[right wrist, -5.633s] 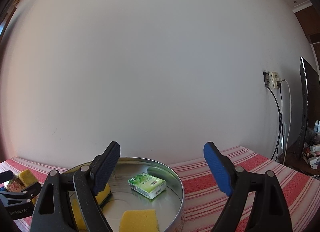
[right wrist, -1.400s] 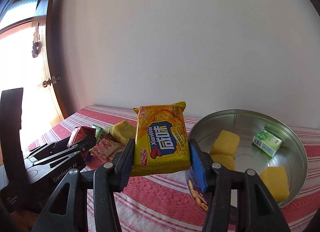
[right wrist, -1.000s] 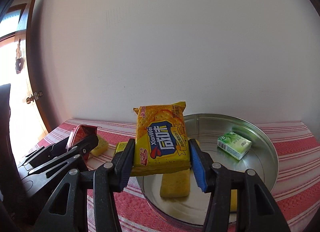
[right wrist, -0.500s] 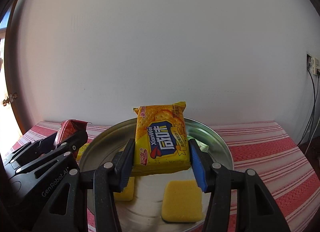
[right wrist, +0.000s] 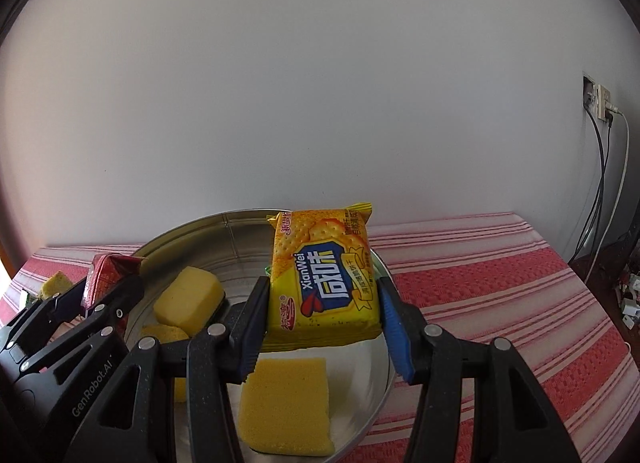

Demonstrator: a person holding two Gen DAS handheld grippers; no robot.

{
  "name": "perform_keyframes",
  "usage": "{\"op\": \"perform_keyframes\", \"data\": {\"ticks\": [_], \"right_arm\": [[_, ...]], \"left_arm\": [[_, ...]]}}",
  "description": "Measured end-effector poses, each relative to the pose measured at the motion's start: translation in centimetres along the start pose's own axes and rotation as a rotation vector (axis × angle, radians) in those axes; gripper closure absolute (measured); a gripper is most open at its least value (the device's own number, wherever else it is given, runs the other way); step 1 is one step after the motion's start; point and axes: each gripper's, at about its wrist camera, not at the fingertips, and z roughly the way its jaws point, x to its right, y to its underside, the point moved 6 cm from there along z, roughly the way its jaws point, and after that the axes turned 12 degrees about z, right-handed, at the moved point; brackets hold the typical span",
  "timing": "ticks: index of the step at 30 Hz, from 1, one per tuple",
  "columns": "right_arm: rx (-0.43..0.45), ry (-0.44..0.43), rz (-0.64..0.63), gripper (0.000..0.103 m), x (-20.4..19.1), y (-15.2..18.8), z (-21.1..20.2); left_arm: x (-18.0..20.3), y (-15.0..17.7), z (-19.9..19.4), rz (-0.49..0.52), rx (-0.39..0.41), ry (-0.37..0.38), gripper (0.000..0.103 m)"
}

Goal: Organize objects
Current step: 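Carry the red bag and yellow packet over the cookie tin, then open both grippers to drop the red bag and yellow packet into the tin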

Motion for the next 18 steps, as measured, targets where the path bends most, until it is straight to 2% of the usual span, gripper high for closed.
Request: {"op": "perform_keyframes", "data": {"ticks": [7, 18], "right_arm": [[-0.013, 0.016, -0.023, 0.048, -0.5, 0.7, 0.3], [-0.027, 0.018, -0.026, 0.048, -0.1, 1.1, 1.2]], "left_arm": [[0.1, 0.8, 1.0, -0.006, -0.035, 0.010, 0.062], [1.1, 0.7, 1.9, 0.020, -0.044, -0.001, 0.062]]}}
